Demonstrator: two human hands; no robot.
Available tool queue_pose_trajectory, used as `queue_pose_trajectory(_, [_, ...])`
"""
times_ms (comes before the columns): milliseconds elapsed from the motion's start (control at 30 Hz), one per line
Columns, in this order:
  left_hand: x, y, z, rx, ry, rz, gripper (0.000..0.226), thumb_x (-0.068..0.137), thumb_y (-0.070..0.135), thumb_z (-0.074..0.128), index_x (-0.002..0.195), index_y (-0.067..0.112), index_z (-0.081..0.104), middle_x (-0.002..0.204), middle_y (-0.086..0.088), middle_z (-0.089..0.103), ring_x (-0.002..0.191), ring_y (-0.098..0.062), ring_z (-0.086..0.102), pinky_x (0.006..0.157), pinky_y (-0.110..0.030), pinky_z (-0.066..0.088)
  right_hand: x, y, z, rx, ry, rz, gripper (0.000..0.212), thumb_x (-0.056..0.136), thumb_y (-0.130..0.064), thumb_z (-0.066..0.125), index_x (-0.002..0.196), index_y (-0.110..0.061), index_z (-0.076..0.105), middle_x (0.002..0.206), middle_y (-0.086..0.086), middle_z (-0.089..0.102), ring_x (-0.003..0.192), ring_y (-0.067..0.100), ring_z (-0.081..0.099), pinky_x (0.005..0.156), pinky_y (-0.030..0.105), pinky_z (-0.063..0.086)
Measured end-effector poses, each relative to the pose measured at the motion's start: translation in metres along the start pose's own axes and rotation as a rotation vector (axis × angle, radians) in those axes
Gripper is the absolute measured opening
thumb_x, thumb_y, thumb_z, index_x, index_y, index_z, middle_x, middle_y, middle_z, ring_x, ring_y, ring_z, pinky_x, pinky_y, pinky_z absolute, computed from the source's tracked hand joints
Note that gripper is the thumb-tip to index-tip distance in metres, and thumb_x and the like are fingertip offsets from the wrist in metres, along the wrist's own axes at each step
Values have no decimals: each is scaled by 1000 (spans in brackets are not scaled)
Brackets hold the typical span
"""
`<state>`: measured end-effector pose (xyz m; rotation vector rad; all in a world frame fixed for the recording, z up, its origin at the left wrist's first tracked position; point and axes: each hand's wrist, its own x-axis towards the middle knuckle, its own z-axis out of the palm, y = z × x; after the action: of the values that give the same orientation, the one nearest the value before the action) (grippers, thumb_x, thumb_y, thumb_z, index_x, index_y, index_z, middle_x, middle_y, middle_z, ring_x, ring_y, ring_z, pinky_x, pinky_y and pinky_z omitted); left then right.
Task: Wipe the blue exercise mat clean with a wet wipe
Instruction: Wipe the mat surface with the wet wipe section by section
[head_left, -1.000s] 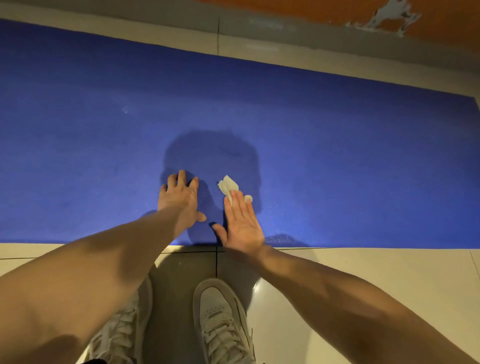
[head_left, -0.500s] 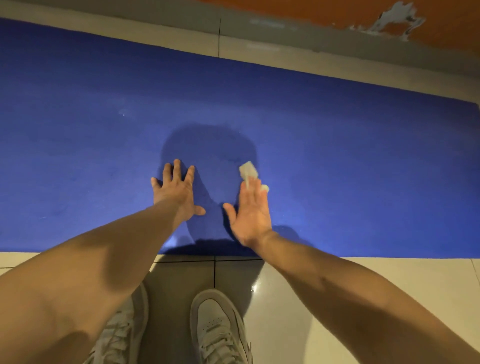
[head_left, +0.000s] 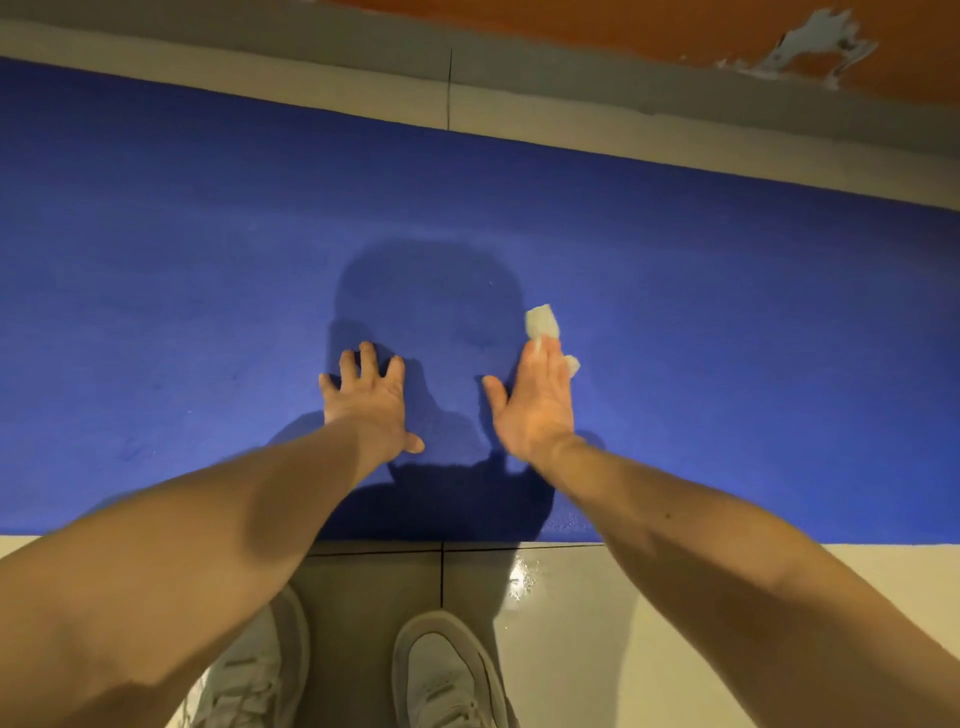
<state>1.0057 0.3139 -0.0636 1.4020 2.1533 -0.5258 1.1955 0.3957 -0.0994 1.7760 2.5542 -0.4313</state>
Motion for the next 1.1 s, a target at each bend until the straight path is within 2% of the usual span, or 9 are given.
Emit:
queue_pose_trajectory(100, [11,-3,-6,-33,159,10,101,81,64,69,154,19,16,163,-12,2,146,-35,14,118,-51,22,-19,-27,12,-65,-24,-247,83,101,-56,32,161,-2,10,170,8,-6,157,26,-13,125,51,9])
queue_pose_trajectory(233, [34,-11,-18,-42,149,21,119,78,68,70,160,23,-5,165,-10,-12,151,-34,0,120,-57,16,2,-2,15,-37,-88,-372,80,103,-53,38,163,-11,7,171,-3,-9,158,19,-3,127,46,10])
queue_pose_trajectory(333, [45,-16,-25,-46,65,12,130,70,72,73,158,27,-12,164,-7,-20,152,-34,-10,119,-61,14,39,29,1,32,-27,-178,80,96,-49,48,162,-20,13,169,-10,1,153,21,17,124,41,18])
queue_pose_trajectory(500, [48,-15,-26,-21,8,-1,132,69,76,71,158,29,-16,164,-7,-22,151,-37,-12,117,-64,19,52,6,3,-66,20,69,86,102,-59,27,161,-2,3,170,4,-8,156,23,-10,126,50,10])
queue_pose_trajectory(700, [48,-12,-28,-1,19,-7,132,68,76,71,158,29,-13,164,-9,-19,151,-38,-10,115,-64,23,28,-42,15,-35,-46,-334,81,103,-52,33,162,-4,6,171,3,-11,157,21,-13,127,50,10])
queue_pose_trajectory(767, [49,-12,-29,-3,16,-6,132,68,76,72,158,30,-13,163,-9,-20,151,-38,-10,115,-65,22,47,-24,7,-63,-31,-419,78,102,-48,39,163,-9,9,171,-1,-6,157,20,-1,124,47,20])
queue_pose_trajectory(867, [49,-14,-28,-5,7,0,132,69,75,72,158,29,-14,163,-9,-20,151,-38,-10,115,-65,21,83,14,-9,89,8,-214,76,96,-43,53,160,-23,16,167,-7,10,143,25,29,120,43,27])
queue_pose_trajectory(1000, [51,-13,-29,-4,-7,-6,132,70,74,72,158,29,-15,163,-9,-21,151,-38,-12,116,-67,19,113,21,-5,-56,-88,112,84,103,-60,22,161,-3,1,170,9,-1,154,29,3,125,50,11])
queue_pose_trajectory(1100, [53,-12,-29,-13,-16,-13,132,69,73,73,157,29,-15,163,-9,-22,151,-38,-12,116,-67,19,101,-21,0,59,3,21,84,101,-54,36,161,-2,7,170,5,-7,157,26,-6,125,50,9])
